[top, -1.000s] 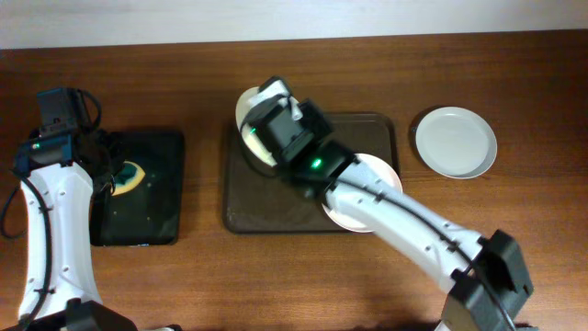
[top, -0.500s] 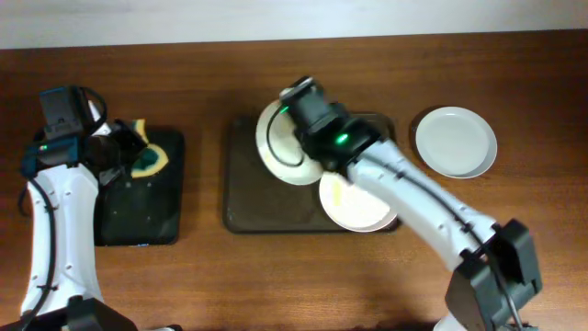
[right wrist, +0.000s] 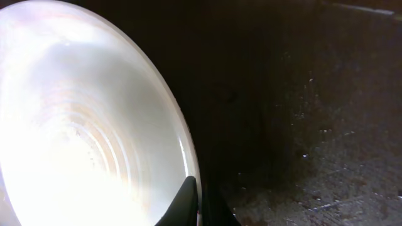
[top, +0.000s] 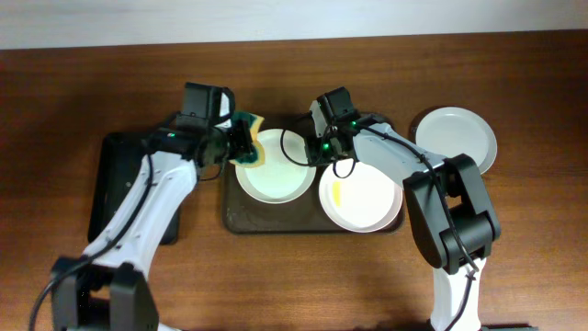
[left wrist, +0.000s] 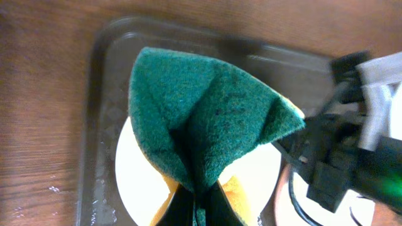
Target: Clean dirty plates on tray and stack at the side
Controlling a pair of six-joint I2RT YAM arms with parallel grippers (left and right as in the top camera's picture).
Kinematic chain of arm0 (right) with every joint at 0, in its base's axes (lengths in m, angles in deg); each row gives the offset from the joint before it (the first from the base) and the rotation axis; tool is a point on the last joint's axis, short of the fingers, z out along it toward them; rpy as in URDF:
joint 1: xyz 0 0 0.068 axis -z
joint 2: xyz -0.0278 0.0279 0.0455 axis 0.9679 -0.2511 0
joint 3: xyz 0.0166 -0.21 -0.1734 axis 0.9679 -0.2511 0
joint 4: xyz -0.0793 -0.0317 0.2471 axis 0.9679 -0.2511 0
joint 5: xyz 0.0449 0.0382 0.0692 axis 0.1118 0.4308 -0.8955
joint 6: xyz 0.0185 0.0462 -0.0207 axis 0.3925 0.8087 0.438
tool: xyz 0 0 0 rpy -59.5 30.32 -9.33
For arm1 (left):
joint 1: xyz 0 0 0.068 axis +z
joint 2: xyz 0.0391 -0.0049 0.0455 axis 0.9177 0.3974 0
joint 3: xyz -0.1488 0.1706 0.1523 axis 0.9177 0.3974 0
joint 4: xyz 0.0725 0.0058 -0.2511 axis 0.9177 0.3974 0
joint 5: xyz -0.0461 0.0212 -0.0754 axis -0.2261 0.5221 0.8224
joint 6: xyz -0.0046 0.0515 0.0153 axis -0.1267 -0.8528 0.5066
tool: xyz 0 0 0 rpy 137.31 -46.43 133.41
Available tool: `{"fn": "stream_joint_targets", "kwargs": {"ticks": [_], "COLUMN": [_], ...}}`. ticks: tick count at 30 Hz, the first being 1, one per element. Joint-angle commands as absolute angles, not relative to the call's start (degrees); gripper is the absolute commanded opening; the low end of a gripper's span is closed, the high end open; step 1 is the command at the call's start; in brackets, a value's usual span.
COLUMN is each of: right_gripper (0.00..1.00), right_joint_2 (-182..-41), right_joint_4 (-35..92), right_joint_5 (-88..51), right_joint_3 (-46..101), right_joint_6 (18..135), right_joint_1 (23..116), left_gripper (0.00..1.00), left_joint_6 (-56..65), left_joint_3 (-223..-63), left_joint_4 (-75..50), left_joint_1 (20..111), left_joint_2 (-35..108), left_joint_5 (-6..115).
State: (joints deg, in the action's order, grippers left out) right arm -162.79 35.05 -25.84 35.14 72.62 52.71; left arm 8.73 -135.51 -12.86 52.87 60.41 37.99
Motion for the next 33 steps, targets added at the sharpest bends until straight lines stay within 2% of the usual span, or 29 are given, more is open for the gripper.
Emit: {"fn": "stream_joint_targets", "kwargs": {"ticks": [1, 6, 7, 11, 14, 19, 23, 25, 28, 30, 33], "right_gripper": [0.04, 0.04, 0.04, 0.04, 0.04, 0.04, 0.04, 0.04, 0.04, 0.04, 0.04], "right_joint_2": [-165.04, -165.04, -165.04, -165.04, -165.04, -165.02, -160.99, -154.83, -143.22, -138.74, -138.59], "right_joint_4": [34.41, 35.11, 35.09, 34.61, 34.63, 34.61, 33.34, 31.35, 31.83, 38.15, 50.41], "right_joint_5": [-26.04, -26.02, -26.02, -22.02, -21.52, -21.49, -19.92, -9.67, 20.17, 43.75, 59.25], "right_joint_3": [34.97, 34.97, 34.97, 34.97, 34.97, 34.97, 35.1, 35.4, 35.43, 35.43, 35.43], "right_joint_6": [72.75, 72.75, 72.75, 72.73, 72.73, 72.71, 68.56, 65.98, 56.27, 42.46, 17.78], "right_joint_1": [52.49, 52.6, 52.63, 52.63, 52.63, 52.6, 52.01, 49.54, 39.34, 29.28, 20.19], "left_gripper": [0.0, 0.0, 0.0, 0.0, 0.0, 0.0, 0.0, 0.0, 0.0, 0.0, 0.0], "left_joint_6": [11.61, 13.47, 13.32, 13.34, 13.34, 15.96, 17.43, 18.76, 18.74, 18.76, 18.76], "left_joint_3": [-135.21, -135.21, -135.21, -135.29, -135.29, -135.29, -135.29, -135.29, -133.48, -131.27, -130.31], "left_joint_4": [-17.38, -18.98, -18.32, -13.38, -12.4, -12.79, -11.04, -8.13, -4.35, -5.49, -6.56], "left_joint_1": [50.53, 50.45, 50.47, 50.47, 50.45, 50.49, 54.6, 62.84, 74.53, 79.56, 81.55], "left_joint_2": [69.61, 82.46, 83.88, 80.49, 74.96, 65.89, 55.6, 52.91, 53.26, 53.26, 53.26], "left_joint_5": [37.09, 36.29, 32.0, -1.44, -12.54, -13.11, -1.2, 11.39, 18.78, 22.04, 24.33]}}
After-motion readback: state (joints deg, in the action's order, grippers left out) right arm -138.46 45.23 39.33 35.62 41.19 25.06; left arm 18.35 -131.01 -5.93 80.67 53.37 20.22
